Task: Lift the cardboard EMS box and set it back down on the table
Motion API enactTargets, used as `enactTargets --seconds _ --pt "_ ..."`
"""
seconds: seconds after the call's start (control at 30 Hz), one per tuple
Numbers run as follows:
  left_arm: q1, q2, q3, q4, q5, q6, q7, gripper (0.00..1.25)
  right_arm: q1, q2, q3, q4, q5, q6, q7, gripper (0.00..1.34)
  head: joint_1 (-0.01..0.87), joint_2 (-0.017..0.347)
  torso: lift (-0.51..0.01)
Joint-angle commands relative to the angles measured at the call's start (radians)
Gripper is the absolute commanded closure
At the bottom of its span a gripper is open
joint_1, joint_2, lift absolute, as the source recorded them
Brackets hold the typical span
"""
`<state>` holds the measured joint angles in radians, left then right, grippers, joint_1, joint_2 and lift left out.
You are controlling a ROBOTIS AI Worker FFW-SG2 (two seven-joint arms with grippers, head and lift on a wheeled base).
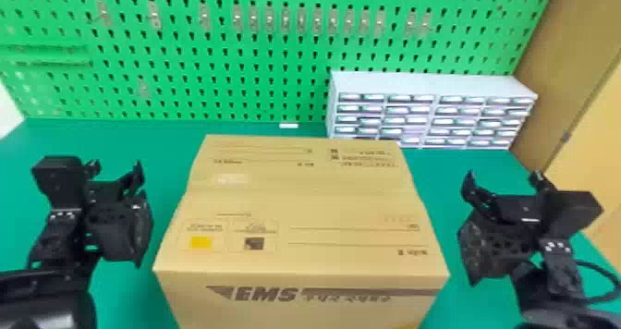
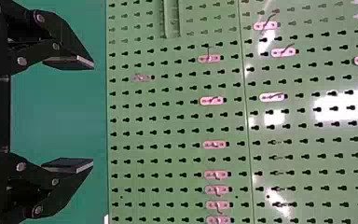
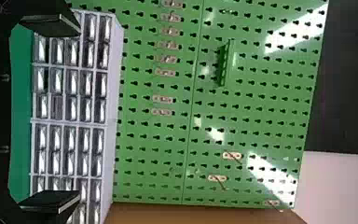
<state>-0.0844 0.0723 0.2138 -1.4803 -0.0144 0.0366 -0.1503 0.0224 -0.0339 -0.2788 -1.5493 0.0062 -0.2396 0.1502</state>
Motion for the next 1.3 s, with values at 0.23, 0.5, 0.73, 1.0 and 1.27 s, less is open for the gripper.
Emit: enactTargets --seconds 0.23,0.5,0.73,1.0,1.27 --pt "-0.005 0.001 0.001 0.002 -0.001 0.0 0.0 0.51 -0.002 0.005 -0.008 0.0 0.014 -0.001 0.0 0.08 0.678 -0.014 -0.004" --pt "-0.005 0.0 0.001 0.002 -0.001 -0.001 0.0 0.51 -0.004 0.005 -0.008 0.0 0.015 -0.004 0.0 0.08 0.678 -0.014 -0.02" --pt "-0.005 0.0 0.001 0.002 -0.001 -0.001 -0.002 0.51 -0.004 0.005 -0.008 0.0 0.023 -0.004 0.0 0.08 0.678 -0.014 -0.033" --pt "-0.005 0.001 0.001 0.002 -0.001 -0.001 -0.003 0.51 -0.006 0.006 -0.01 -0.002 0.029 -0.004 0.0 0.08 0.678 -0.014 -0.048" --pt "-0.005 0.0 0.001 0.002 -0.001 -0.001 -0.003 0.51 -0.007 0.006 -0.01 -0.002 0.034 -0.004 0.0 0.08 0.678 -0.014 -0.063"
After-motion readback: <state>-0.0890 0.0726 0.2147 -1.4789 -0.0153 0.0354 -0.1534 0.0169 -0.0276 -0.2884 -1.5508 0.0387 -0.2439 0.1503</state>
